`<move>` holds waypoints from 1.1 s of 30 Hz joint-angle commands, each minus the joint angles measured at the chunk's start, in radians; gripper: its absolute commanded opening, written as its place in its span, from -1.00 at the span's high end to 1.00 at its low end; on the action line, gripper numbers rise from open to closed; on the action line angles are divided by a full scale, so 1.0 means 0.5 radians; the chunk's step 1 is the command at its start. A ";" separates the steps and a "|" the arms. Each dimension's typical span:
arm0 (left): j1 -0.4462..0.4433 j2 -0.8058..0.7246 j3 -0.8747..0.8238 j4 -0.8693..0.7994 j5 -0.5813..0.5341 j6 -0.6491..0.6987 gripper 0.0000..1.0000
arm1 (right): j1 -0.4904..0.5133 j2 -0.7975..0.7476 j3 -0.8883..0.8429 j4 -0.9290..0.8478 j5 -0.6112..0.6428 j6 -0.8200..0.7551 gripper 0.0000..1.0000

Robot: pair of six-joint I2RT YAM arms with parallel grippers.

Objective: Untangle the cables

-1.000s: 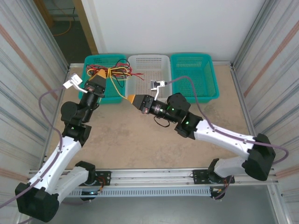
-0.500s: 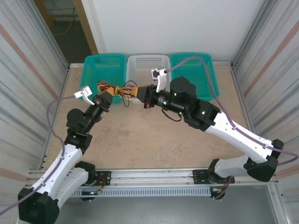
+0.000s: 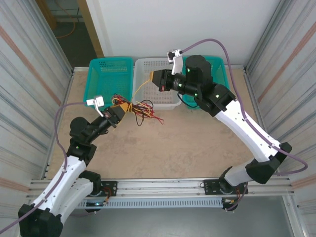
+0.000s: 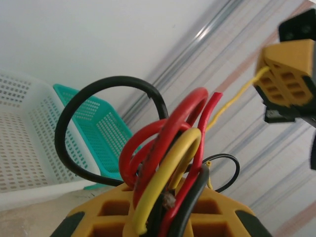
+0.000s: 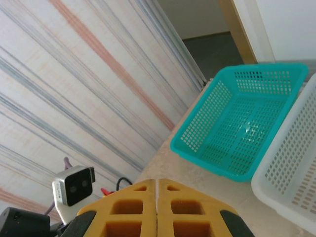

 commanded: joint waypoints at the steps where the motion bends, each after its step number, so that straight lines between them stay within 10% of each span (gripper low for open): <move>1: -0.005 0.006 0.068 0.029 0.268 -0.065 1.00 | -0.138 0.048 0.082 0.039 -0.125 0.110 1.00; 19: -0.101 0.144 0.356 0.509 0.402 -0.511 1.00 | -0.348 0.212 -0.404 0.437 -0.440 0.461 1.00; 33: -0.088 0.196 0.436 0.691 -0.365 -0.279 1.00 | -0.028 0.123 -1.212 1.058 -0.327 0.849 1.00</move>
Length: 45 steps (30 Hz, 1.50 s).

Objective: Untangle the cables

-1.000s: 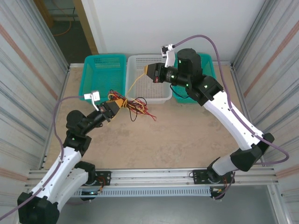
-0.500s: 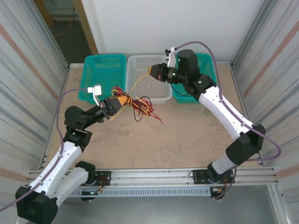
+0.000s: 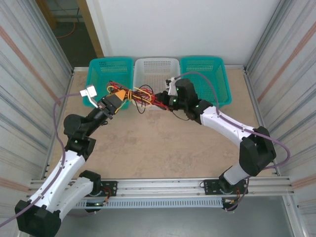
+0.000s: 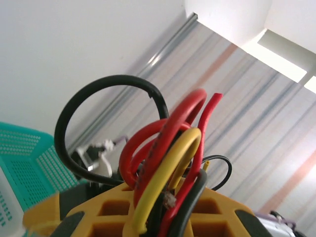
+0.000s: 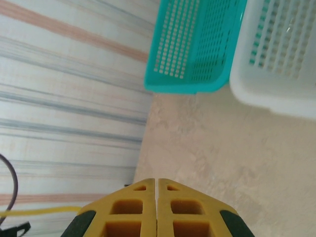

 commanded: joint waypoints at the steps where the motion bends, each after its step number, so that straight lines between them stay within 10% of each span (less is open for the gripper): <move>1: 0.008 0.066 0.142 0.332 -0.197 0.081 1.00 | 0.108 -0.057 -0.137 0.196 0.124 0.117 1.00; 13: 0.433 0.241 0.076 0.227 -0.516 0.183 1.00 | 0.601 -0.559 -0.530 0.231 0.691 0.139 1.00; 24: 0.475 0.249 -0.024 0.001 -0.274 0.405 1.00 | 0.802 -0.794 -0.046 -0.211 0.938 -0.352 1.00; 45: 0.052 0.273 -0.186 -0.137 0.333 0.474 1.00 | 0.221 -0.561 1.066 -0.757 0.451 -0.726 1.00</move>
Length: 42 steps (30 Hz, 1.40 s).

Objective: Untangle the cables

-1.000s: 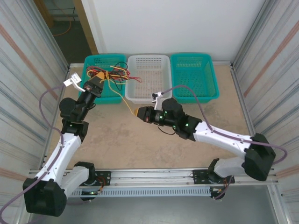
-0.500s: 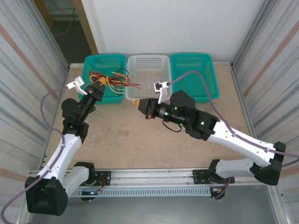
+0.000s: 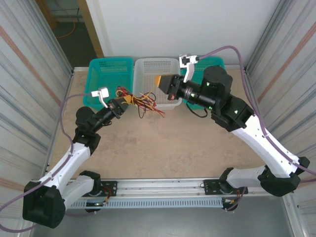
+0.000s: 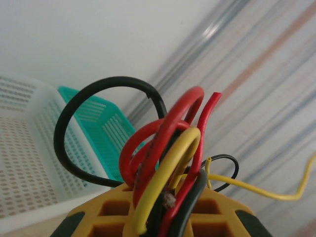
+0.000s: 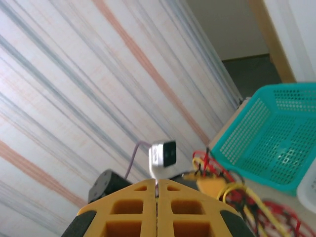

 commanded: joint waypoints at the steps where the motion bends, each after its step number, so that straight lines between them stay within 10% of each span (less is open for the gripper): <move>1: -0.069 -0.038 -0.018 -0.049 0.201 0.075 1.00 | -0.134 0.025 0.133 0.027 -0.124 -0.056 1.00; 17: -0.331 -0.054 0.339 0.050 0.602 -0.197 1.00 | -0.903 0.515 0.062 0.158 -0.544 0.285 1.00; 42: -0.255 0.004 0.617 0.453 -0.560 0.218 1.00 | -0.181 0.508 -1.349 1.376 -0.306 1.031 1.00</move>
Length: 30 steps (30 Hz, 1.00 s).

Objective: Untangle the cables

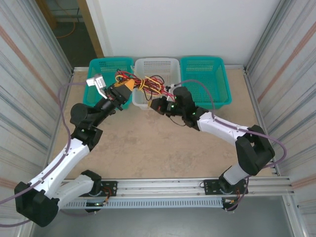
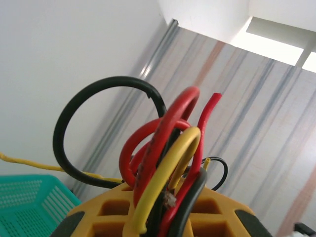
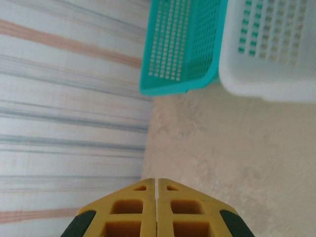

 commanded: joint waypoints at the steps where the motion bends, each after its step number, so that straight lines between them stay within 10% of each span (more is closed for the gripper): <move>1: 0.107 -0.015 0.131 0.245 -0.199 0.142 1.00 | 0.083 -0.122 -0.153 0.172 0.135 0.119 1.00; 12: 0.408 -0.114 0.043 -0.193 -0.401 0.513 1.00 | 0.159 -1.086 -0.354 -0.542 0.483 -0.255 1.00; 18: 0.638 -0.169 -0.096 -0.229 -0.266 0.331 1.00 | -0.558 -1.584 -0.131 -1.118 0.247 -0.387 1.00; 30: 0.719 -0.413 -0.347 -0.463 -0.208 0.263 1.00 | -1.831 -1.400 0.384 -1.351 -0.416 -0.345 1.00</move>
